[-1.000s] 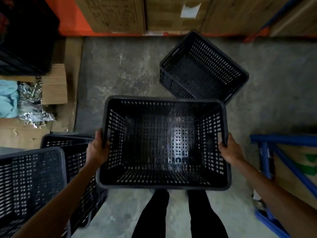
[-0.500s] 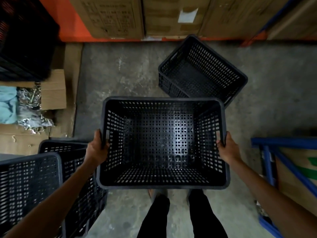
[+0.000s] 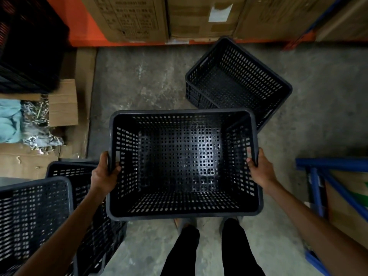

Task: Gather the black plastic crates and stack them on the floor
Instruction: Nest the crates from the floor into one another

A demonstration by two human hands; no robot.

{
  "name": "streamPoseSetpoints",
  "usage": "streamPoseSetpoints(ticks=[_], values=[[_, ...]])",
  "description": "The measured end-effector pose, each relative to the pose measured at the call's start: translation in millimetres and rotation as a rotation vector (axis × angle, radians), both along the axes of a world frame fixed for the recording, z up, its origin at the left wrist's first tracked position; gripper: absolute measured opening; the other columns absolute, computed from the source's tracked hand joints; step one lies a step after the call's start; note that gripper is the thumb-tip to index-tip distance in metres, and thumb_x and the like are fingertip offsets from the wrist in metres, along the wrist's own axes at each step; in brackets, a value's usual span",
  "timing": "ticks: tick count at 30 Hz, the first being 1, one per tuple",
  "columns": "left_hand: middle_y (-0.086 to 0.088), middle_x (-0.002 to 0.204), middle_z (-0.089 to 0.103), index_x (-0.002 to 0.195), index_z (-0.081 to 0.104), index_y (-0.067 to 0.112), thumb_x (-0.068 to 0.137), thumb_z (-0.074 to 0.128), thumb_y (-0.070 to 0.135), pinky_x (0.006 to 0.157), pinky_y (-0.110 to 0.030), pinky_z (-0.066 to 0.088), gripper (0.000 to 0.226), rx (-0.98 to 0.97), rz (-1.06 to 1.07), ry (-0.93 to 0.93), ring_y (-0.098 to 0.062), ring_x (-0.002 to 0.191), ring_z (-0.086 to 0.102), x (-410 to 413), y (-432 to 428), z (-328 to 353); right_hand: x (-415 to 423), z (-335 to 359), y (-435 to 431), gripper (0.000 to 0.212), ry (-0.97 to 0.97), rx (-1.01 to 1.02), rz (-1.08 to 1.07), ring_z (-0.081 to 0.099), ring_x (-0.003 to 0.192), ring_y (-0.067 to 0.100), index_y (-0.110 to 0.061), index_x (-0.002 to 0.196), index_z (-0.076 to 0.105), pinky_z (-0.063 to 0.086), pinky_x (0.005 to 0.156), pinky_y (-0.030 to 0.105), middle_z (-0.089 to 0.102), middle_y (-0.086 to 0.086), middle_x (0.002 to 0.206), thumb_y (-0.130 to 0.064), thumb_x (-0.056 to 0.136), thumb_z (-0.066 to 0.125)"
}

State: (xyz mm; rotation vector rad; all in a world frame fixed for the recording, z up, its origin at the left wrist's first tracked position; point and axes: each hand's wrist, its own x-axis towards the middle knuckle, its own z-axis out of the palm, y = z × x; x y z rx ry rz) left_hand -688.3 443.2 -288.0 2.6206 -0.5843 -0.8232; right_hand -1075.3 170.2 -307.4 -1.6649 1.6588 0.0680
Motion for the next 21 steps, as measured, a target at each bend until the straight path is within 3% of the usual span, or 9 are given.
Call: streamPoseSetpoints(ticks=[5,16,21], values=[[-0.001,0.097,0.065,0.126,0.038,0.031,0.09,0.062,0.022,0.071,-0.034,0.046,0.044,-0.022,-0.015,0.072,-0.028,0.086,0.065,7,2,1,6,1,8,0.022,0.041,-0.063,-0.013,0.067,0.094,0.038,-0.016,0.12,0.046,0.042,0.069,0.029,0.069,0.015,0.109,-0.022,0.099,0.048],[-0.001,0.099,0.064,0.129,0.038,0.023,0.089,0.063,0.018,0.075,-0.038,0.05,0.047,-0.047,-0.081,0.066,-0.036,0.096,0.067,-10,-14,-4,-18,10,-6,0.031,0.046,-0.001,0.009,0.065,0.103,0.037,-0.013,0.129,0.044,0.041,0.075,0.028,0.066,0.016,0.12,-0.023,0.1,0.048],[0.0,0.098,0.066,0.123,0.04,0.029,0.088,0.064,0.019,0.075,-0.039,0.053,0.044,-0.066,-0.059,0.079,-0.028,0.091,0.067,-4,-11,-4,-17,7,-3,0.033,0.029,-0.026,-0.006,0.064,0.105,0.037,-0.014,0.131,0.045,0.041,0.076,0.028,0.065,0.015,0.122,-0.025,0.1,0.048]])
